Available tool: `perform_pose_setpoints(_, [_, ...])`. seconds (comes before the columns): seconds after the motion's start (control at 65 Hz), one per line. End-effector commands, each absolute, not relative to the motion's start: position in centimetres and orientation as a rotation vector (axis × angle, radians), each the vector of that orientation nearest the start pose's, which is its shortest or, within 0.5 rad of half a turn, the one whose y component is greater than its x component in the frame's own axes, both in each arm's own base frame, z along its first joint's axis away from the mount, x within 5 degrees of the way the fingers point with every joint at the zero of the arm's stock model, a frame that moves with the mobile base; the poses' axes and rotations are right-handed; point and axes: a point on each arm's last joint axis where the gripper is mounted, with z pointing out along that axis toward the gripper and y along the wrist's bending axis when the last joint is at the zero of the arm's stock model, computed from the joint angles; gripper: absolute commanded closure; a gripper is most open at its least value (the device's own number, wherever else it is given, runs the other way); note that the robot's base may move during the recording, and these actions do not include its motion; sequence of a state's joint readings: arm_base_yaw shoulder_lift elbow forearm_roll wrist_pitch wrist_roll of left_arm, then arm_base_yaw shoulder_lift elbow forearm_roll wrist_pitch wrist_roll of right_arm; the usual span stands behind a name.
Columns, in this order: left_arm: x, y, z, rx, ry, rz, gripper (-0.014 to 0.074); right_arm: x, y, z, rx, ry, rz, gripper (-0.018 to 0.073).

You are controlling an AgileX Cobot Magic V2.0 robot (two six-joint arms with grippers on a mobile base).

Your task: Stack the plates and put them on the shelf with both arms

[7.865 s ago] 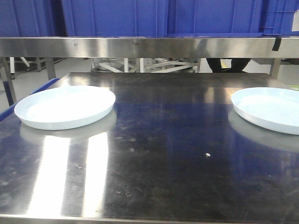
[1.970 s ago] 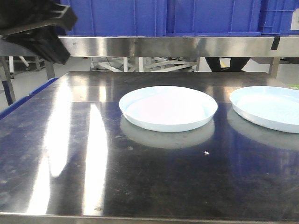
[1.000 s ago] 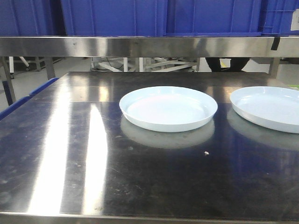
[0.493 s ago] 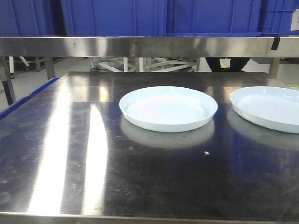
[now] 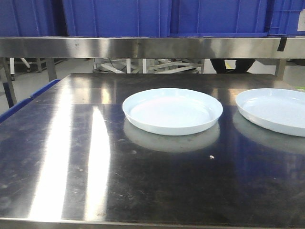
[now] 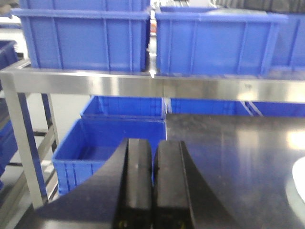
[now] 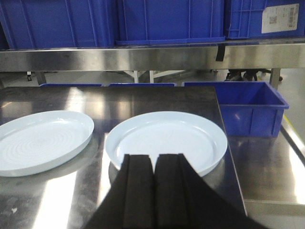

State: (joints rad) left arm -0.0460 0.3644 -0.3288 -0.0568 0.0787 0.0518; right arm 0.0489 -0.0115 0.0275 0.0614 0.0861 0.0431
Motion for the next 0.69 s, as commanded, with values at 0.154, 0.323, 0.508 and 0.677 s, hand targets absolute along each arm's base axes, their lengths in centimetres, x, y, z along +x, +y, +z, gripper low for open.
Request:
perform_pose_setpoints(0.154, [8.9,-0.4,31.3,0.017,1.468,-0.049,0.0514,6.1,0.4,25.3,0.005,1.576,0.089,0.0503])
perform_pose_setpoints(0.323, [8.9,-0.4,31.3,0.017,1.468,-0.049,0.0514,8.3,0.5,28.0,0.003,1.681,0.086,0.0503])
perform_pose_setpoints(0.508, [8.9,-0.4,31.3,0.017,1.468,-0.049,0.0514,12.3,0.7,28.4,0.0,1.925,0.083,0.0503])
perform_pose_setpoints(0.677, [8.9,-0.4,31.3,0.017,1.468,-0.049,0.0514,15.6,0.9,28.6,-0.003,2.068,0.079,0.0503])
